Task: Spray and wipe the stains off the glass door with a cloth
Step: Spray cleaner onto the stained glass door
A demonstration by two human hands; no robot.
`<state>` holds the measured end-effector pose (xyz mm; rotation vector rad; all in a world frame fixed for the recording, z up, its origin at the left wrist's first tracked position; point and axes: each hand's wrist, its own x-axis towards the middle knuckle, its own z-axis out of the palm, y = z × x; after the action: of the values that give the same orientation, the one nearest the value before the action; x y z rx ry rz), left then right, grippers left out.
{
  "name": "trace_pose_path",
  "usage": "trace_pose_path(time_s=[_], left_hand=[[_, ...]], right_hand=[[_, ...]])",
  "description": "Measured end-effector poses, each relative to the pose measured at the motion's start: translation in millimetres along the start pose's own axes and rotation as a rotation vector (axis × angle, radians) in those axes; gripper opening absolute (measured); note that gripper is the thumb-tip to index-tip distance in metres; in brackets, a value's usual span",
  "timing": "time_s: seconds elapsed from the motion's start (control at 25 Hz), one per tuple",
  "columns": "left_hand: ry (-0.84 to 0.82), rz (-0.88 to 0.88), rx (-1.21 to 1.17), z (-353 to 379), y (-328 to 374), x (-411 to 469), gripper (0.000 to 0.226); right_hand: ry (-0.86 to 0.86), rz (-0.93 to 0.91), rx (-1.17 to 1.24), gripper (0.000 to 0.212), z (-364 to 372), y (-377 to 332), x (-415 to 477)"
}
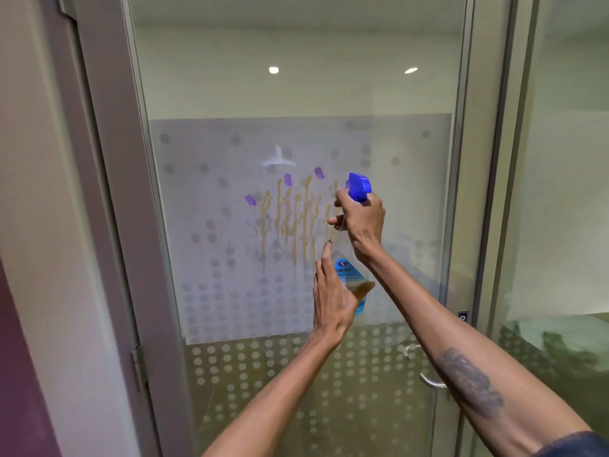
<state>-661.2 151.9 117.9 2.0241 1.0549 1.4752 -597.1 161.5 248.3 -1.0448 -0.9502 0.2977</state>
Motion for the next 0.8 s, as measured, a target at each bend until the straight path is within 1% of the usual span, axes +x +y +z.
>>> trace_pose_path(time_s=[0.08, 0.2, 0.28, 0.36, 0.56, 0.8], left_hand=[[0.029, 0.003, 0.003, -6, 2, 3, 0.131], [0.054, 0.008, 0.029, -19, -1, 7, 0.128], [0.060, 0.012, 0.048, -27, -6, 9, 0.122], [0.081, 0.014, 0.061, -36, -12, 7, 0.117], [0.127, -0.005, 0.098, -65, -24, 0, 0.113], [0.166, -0.056, 0.127, -98, -39, -19, 0.110]], right_hand=[[0.000, -0.031, -0.030, 0.020, 10, -6, 1], [0.025, -0.063, -0.084, 0.026, 22, -10, -3], [0.019, -0.063, -0.076, 0.028, 31, -9, -5], [-0.019, -0.063, -0.056, 0.031, 42, -9, -10], [-0.079, -0.090, -0.056, 0.031, 72, -16, -30], [-0.149, -0.046, -0.048, 0.031, 102, -11, -57]])
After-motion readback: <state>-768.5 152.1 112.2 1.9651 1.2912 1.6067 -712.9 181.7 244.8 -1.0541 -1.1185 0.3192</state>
